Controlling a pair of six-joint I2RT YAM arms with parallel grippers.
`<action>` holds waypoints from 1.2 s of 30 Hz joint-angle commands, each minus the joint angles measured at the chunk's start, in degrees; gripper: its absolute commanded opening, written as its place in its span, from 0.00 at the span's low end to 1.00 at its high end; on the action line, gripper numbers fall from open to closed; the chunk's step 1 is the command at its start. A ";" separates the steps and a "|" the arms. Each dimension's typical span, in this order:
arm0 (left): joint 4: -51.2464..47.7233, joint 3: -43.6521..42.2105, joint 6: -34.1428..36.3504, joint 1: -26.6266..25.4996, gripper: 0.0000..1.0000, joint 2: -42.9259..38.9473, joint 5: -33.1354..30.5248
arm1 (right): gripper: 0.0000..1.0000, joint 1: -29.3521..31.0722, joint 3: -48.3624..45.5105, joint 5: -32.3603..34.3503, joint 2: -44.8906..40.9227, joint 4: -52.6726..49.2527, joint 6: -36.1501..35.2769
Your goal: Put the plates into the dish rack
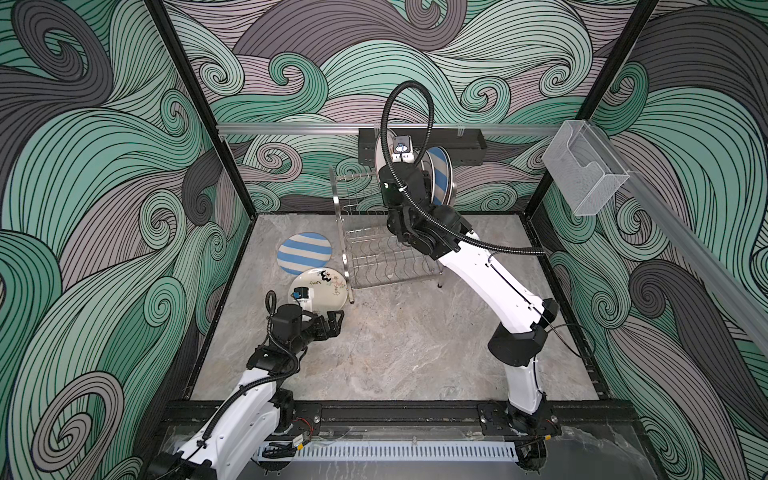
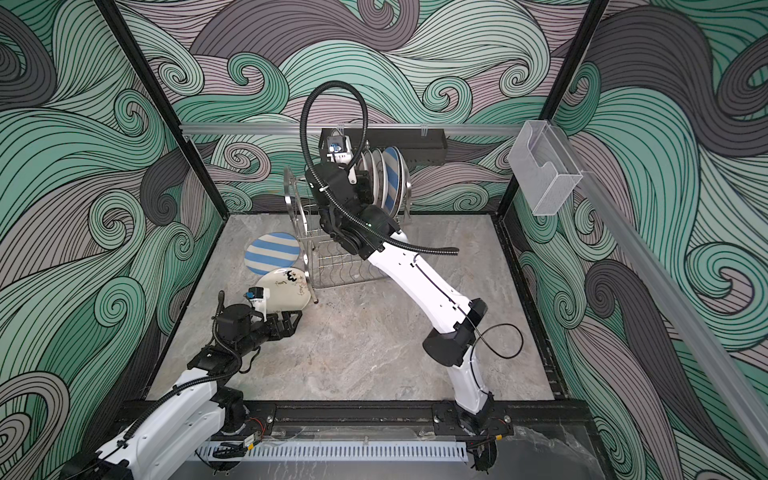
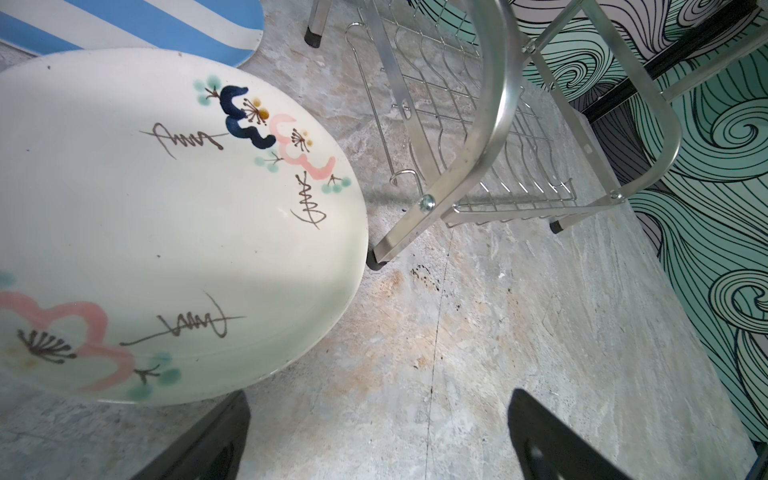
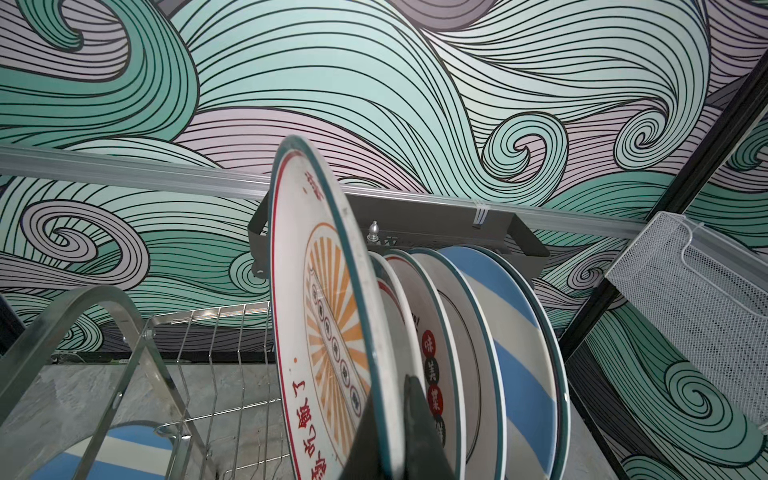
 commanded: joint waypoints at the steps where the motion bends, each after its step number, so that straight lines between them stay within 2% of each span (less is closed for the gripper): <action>1: 0.69 1.46 0.54 0.45 0.99 0.19 0.76 | 0.00 -0.02 -0.39 3.10 -0.58 1.64 -1.19; 27: 0.38 1.47 0.63 0.45 0.99 0.10 1.01 | 0.00 -1.87 -0.81 2.91 2.98 0.71 1.71; 36: 0.38 1.54 0.63 0.44 0.99 0.10 0.94 | 0.00 -2.48 -1.95 0.34 3.85 -1.06 4.46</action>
